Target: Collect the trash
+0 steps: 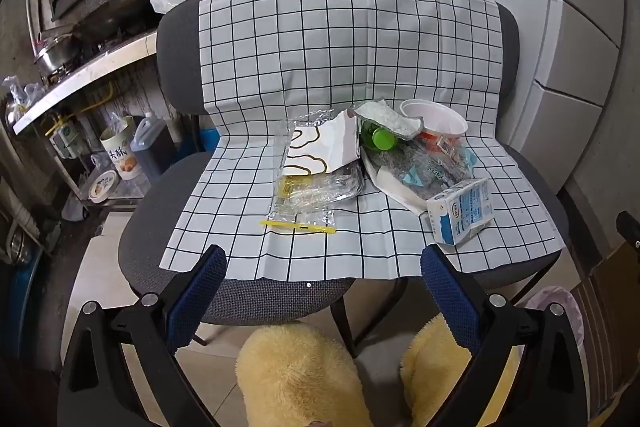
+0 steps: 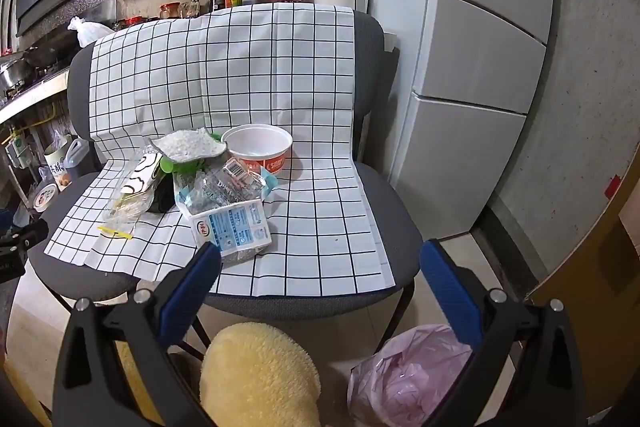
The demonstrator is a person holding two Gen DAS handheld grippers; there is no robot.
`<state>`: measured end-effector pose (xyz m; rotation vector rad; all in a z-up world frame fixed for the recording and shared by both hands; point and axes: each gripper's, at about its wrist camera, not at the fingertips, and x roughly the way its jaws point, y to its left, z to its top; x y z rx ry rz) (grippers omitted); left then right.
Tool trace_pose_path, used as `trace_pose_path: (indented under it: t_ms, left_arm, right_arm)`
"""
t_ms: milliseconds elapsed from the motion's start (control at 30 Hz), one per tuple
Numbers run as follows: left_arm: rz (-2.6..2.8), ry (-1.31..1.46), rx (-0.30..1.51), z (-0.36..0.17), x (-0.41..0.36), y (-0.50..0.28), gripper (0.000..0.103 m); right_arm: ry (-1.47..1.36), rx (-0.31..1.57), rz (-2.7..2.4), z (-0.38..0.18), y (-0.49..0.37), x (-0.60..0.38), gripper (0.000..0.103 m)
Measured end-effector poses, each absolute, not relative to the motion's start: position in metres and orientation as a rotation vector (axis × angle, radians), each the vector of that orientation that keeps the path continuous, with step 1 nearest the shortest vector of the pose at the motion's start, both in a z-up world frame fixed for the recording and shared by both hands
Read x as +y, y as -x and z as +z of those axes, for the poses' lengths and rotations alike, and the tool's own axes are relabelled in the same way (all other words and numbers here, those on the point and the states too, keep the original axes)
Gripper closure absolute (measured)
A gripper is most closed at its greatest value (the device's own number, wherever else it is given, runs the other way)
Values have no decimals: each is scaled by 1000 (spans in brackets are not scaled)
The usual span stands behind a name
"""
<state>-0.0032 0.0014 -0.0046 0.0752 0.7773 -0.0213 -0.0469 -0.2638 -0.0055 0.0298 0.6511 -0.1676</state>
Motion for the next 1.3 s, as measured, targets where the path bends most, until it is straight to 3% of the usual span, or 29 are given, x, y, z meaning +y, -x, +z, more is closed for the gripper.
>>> trace_pose_path:
  t_ms: [1300]
  left_arm:
    - [-16, -70, 779, 1, 5, -2, 7]
  right_arm:
    - [-31, 653, -166, -11, 44, -259, 6]
